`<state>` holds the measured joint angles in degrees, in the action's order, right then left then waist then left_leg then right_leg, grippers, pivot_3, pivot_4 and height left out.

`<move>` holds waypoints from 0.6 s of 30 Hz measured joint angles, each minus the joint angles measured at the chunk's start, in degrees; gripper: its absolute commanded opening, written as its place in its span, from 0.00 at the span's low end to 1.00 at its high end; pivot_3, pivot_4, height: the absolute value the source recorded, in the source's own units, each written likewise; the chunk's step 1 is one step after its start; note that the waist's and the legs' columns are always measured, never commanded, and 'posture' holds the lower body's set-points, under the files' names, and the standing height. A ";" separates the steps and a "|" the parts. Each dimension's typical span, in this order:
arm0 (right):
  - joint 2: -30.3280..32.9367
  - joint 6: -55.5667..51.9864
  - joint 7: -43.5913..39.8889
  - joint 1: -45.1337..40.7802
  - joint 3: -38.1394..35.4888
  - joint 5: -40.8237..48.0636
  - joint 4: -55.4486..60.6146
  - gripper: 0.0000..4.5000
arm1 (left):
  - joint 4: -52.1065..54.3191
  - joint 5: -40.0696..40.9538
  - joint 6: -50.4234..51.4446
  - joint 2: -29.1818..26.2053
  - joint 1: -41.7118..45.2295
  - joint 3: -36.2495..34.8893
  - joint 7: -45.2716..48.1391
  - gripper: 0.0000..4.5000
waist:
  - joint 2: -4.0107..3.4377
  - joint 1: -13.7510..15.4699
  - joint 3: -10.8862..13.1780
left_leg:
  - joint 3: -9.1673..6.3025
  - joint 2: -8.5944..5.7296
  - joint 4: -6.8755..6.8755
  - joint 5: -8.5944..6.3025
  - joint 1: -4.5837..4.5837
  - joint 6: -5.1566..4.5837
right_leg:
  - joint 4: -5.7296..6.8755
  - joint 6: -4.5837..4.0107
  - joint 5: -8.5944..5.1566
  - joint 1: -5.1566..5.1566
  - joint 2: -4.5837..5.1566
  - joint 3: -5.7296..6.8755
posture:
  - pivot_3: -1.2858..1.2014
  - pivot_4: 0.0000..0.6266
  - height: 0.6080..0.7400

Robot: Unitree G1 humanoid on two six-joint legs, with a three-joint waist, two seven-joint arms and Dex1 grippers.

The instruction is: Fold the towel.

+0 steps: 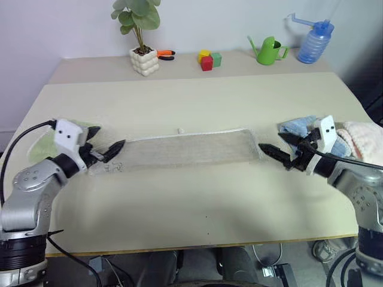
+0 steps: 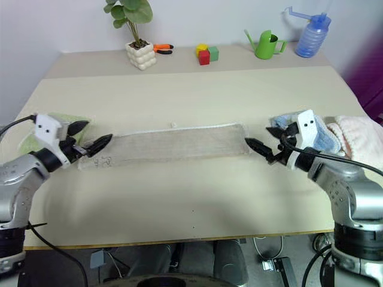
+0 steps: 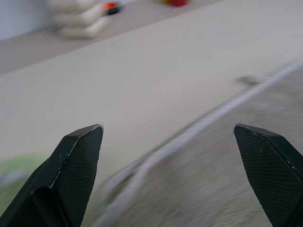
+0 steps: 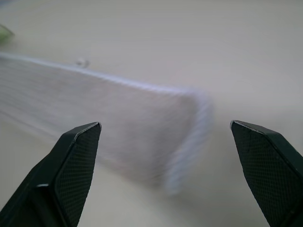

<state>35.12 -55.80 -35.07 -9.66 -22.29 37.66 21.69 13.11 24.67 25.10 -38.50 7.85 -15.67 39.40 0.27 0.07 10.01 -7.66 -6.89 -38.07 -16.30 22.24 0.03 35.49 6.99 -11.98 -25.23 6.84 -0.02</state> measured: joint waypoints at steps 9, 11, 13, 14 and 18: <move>-12.29 -13.14 16.93 8.42 -6.68 8.17 5.78 0.99 | 7.55 1.39 2.02 1.46 3.94 14.36 7.36 1.00 | -0.08 0.47 -0.08 | 0.03 0.04 0.02 0.00 -0.06 0.00 | 0.00 -0.01 0.00 0.00 -0.06 -0.03 | 0.52 0.24 0.94; -17.78 -14.76 21.42 6.93 -9.05 10.56 5.90 0.99 | 7.98 1.42 2.03 1.79 3.99 16.26 8.80 1.00 | -0.13 0.40 -0.13 | 0.05 0.11 0.07 0.01 -0.16 0.01 | 0.00 -0.02 0.00 0.06 -0.11 -0.03 | 0.52 0.24 0.94; -21.67 -16.39 25.97 4.09 -9.84 12.29 5.49 0.99 | 7.98 1.58 2.08 2.77 4.16 17.83 9.40 1.00 | -0.15 0.23 -0.14 | 0.08 0.11 0.06 0.01 -0.16 0.01 | 0.00 -0.03 0.01 0.06 -0.11 -0.04 | 0.52 0.24 0.94; -23.36 -16.86 28.43 2.12 -9.99 12.71 4.60 0.99 | 7.99 1.61 2.09 2.87 4.25 18.31 9.51 1.00 | -0.16 0.21 -0.14 | 0.08 0.11 0.07 0.01 -0.17 0.01 | 0.00 -0.04 0.01 0.06 -0.11 -0.03 | 0.52 0.24 0.94; -25.98 -17.58 35.08 -4.18 -11.56 13.26 0.00 0.99 | 7.95 1.61 2.10 2.95 4.24 18.33 9.26 1.00 | -0.17 0.38 -0.16 | 0.08 0.09 0.06 0.01 -0.17 0.01 | -0.01 -0.04 0.01 0.07 -0.11 -0.03 | 0.52 0.24 0.94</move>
<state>9.14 -73.38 0.01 -13.84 -33.85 50.92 21.69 21.06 26.28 27.20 -35.55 12.09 2.66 48.66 0.10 0.45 9.85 -7.58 -6.80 -38.01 -16.28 22.08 0.04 35.48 6.96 -11.97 -25.15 6.73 -0.05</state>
